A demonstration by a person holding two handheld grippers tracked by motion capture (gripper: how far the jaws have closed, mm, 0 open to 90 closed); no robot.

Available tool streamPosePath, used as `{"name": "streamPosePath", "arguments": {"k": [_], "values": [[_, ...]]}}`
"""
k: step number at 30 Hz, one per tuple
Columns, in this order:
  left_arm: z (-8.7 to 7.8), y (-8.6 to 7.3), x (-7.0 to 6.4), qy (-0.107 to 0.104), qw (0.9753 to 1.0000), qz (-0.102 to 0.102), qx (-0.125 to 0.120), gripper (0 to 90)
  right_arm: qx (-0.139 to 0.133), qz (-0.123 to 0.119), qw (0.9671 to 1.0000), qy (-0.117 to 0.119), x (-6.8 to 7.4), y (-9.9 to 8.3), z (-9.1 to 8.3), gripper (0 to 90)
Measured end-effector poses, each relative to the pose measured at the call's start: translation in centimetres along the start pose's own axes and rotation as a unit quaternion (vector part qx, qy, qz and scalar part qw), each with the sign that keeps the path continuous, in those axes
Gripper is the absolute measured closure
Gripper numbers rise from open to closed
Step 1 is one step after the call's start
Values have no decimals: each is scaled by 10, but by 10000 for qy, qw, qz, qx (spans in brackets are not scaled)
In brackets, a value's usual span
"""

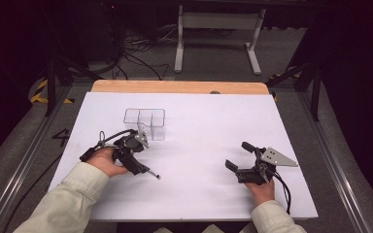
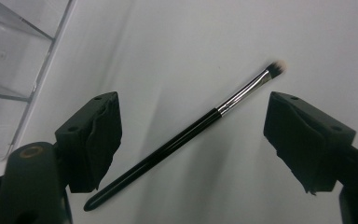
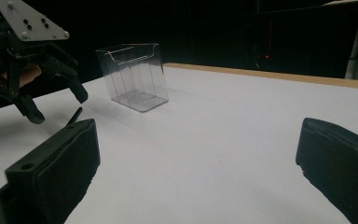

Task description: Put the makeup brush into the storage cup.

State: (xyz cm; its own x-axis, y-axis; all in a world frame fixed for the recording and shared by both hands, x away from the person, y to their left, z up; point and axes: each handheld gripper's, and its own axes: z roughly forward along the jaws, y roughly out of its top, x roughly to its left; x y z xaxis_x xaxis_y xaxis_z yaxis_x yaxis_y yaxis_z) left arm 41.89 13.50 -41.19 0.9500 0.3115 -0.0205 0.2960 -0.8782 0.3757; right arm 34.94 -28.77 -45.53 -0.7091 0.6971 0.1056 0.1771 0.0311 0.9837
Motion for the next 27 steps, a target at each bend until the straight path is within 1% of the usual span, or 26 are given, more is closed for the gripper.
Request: {"name": "streamPosePath", "arguments": {"k": [2,5,10,11,13,14,19,20,23,25,26,27], "values": [[1,0,0,10,10000,45,54,217,1,-3,10000,0,0,0,0,1],[4,0,-1,8,10000,39,58,228,2,3,10000,-9,0,0,0,1],[8,0,-1,-67,9999,33,151,246,6,38,10000,-40,0,0,0,1],[9,1,-1,-71,9998,65,172,251,6,40,10000,-40,0,0,0,1],[10,1,-2,-55,9997,79,216,268,9,35,10000,-41,0,0,0,1],[11,1,-2,-38,9997,52,234,270,18,28,10000,-38,0,0,0,1],[13,1,-2,-53,9995,90,298,295,33,28,10000,-40,0,-1,1,1],[14,1,-3,-84,9993,107,346,321,39,34,10000,-54,0,-1,1,1],[15,2,-3,-118,9989,137,444,353,41,38,10000,-55,0,-1,1,1],[16,2,-4,-116,9987,116,493,381,41,39,10000,-54,0,-1,1,1],[16,2,-4,-109,9984,136,541,381,43,44,10000,-54,0,-1,1,1],[17,2,-4,-87,9982,162,566,402,45,45,10000,-62,-1,-1,1,1]]}}
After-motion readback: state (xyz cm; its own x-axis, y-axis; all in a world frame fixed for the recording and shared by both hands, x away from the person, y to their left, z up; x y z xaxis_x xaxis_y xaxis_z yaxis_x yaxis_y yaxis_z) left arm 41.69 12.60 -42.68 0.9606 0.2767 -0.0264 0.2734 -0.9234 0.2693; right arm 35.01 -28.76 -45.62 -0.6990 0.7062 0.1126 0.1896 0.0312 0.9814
